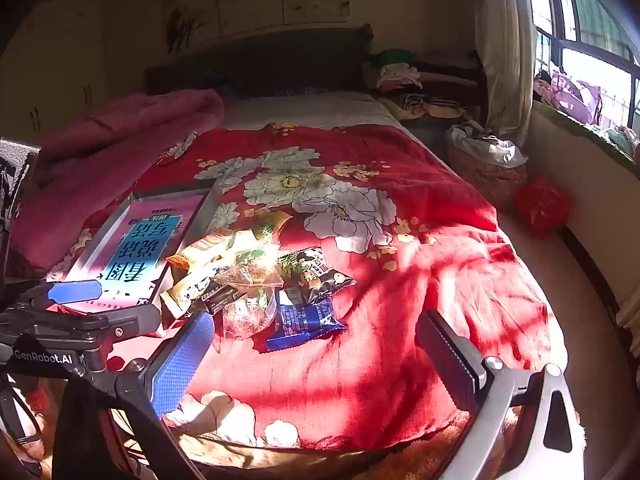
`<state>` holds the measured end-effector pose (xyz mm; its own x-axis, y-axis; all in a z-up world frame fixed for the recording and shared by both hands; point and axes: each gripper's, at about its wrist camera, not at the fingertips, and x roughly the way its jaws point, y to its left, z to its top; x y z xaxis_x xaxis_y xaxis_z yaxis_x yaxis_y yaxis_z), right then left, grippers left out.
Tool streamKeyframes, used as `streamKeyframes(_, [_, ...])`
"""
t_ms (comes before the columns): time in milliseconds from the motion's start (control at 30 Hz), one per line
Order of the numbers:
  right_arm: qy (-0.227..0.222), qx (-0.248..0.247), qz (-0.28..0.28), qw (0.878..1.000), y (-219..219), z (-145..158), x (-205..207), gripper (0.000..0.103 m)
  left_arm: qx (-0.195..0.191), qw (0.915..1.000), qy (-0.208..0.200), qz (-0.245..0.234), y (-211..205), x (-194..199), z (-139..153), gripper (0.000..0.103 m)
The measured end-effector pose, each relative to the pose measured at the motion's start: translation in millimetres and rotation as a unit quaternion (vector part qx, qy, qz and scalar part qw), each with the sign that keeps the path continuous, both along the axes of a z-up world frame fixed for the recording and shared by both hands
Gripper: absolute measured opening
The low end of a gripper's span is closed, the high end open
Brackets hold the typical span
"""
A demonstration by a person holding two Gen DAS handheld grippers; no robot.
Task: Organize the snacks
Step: 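Move both tools forward toward the snack pile beside the tray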
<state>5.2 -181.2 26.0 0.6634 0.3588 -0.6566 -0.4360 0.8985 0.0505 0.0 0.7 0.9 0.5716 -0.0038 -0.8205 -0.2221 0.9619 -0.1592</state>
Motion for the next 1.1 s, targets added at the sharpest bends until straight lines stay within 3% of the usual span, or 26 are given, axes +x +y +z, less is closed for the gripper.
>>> streamKeyframes(1100, [0.007, -0.003, 0.0, 1.0, 2.2, -7.4, 2.8, 0.103, 0.013, 0.9997, 0.02, -0.002, -3.6, 1.9, -5.7, 0.102])
